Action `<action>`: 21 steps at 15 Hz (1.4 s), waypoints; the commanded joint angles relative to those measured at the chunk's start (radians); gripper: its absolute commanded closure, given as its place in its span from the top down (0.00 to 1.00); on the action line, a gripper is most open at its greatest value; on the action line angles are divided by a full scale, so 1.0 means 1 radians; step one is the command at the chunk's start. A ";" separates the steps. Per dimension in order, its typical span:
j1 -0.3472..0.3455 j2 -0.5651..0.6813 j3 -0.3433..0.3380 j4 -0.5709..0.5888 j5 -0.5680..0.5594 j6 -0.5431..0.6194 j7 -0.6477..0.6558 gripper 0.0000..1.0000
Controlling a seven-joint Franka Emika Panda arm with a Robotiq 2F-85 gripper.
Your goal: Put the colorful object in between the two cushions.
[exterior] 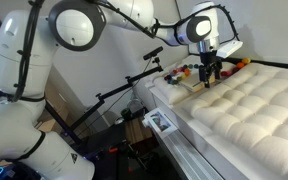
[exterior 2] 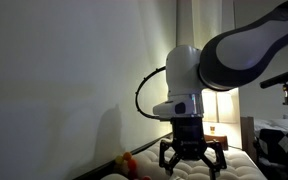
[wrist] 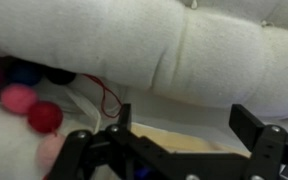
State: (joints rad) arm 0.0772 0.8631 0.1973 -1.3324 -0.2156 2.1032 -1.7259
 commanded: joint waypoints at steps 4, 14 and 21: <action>0.003 0.053 -0.006 0.113 0.052 -0.064 -0.014 1.00; -0.067 0.156 -0.096 0.334 0.062 -0.182 0.010 1.00; 0.010 0.164 -0.143 0.324 -0.005 -0.173 0.090 1.00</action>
State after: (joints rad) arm 0.0251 1.0100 0.0866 -1.0329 -0.1824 1.9618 -1.6988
